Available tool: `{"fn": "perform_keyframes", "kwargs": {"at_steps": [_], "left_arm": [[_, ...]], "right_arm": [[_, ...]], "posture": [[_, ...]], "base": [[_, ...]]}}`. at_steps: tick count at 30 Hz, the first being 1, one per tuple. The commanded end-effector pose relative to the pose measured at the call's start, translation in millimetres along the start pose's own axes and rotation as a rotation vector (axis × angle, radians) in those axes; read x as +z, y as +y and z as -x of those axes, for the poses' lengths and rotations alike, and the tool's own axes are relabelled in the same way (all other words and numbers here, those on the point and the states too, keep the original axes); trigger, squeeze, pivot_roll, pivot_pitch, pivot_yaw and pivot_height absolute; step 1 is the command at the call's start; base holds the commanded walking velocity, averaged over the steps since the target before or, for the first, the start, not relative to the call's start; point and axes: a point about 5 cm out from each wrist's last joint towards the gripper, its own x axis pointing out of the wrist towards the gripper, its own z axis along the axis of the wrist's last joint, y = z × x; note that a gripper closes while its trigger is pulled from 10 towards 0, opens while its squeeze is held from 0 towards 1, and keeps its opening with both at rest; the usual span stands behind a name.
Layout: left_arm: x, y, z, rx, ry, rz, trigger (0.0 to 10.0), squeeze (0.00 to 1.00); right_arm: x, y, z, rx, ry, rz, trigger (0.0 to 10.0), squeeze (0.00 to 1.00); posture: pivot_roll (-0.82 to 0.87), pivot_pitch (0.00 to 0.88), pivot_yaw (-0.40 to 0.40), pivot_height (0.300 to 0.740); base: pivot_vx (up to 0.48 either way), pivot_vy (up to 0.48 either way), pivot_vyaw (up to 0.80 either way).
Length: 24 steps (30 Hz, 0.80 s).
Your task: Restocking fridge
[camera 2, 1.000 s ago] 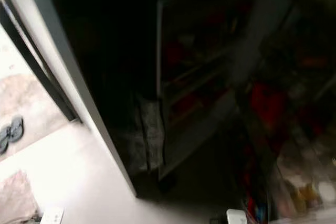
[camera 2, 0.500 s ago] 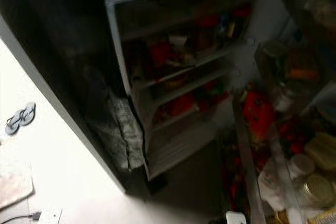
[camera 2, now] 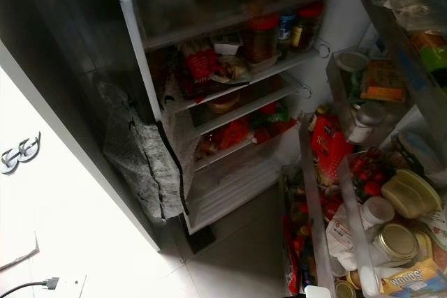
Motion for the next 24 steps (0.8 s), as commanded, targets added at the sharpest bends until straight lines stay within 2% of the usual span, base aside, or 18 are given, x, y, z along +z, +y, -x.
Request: {"fn": "perform_keyframes", "kwargs": {"at_steps": [1, 6, 10, 18, 24], "left_arm": [[-7.4, -0.4, 1.1, -0.003, 0.027, 0.000, 10.0, 0.00], [-7.4, -0.2, 1.1, -0.004, 0.028, 0.000, 10.0, 0.00], [-7.4, -0.2, 1.1, -0.004, 0.028, -0.001, 10.0, 0.00], [-7.8, -0.1, 1.2, -0.007, 0.026, -0.002, 10.0, 0.00], [-7.9, 0.1, 1.3, -0.005, 0.026, -0.003, 10.0, 0.00]], "right_arm": [[-2.1, -1.6, 1.3, 0.006, -0.012, -0.004, 10.0, 0.00], [2.2, 2.8, 1.4, 0.069, -0.061, -0.042, 10.0, 0.00], [1.7, 4.0, 1.3, 0.088, -0.055, -0.044, 10.0, 0.00], [4.0, 1.2, 2.3, 0.051, -0.106, -0.077, 10.0, 0.00], [4.4, -2.2, 2.8, -0.003, -0.118, -0.067, 10.0, 0.00]], "posture": [[0.00, 0.135, -0.022, 0.740], [-0.01, 0.135, -0.020, 0.740], [-0.01, 0.135, -0.020, 0.740], [0.00, 0.137, -0.018, 0.740], [0.00, 0.139, -0.018, 0.740]], "base": [[0.000, 0.000, 0.00], [0.000, 0.000, 0.00], [0.000, 0.000, 0.00], [0.000, 0.000, 0.00], [0.000, 0.000, 0.00]]}}
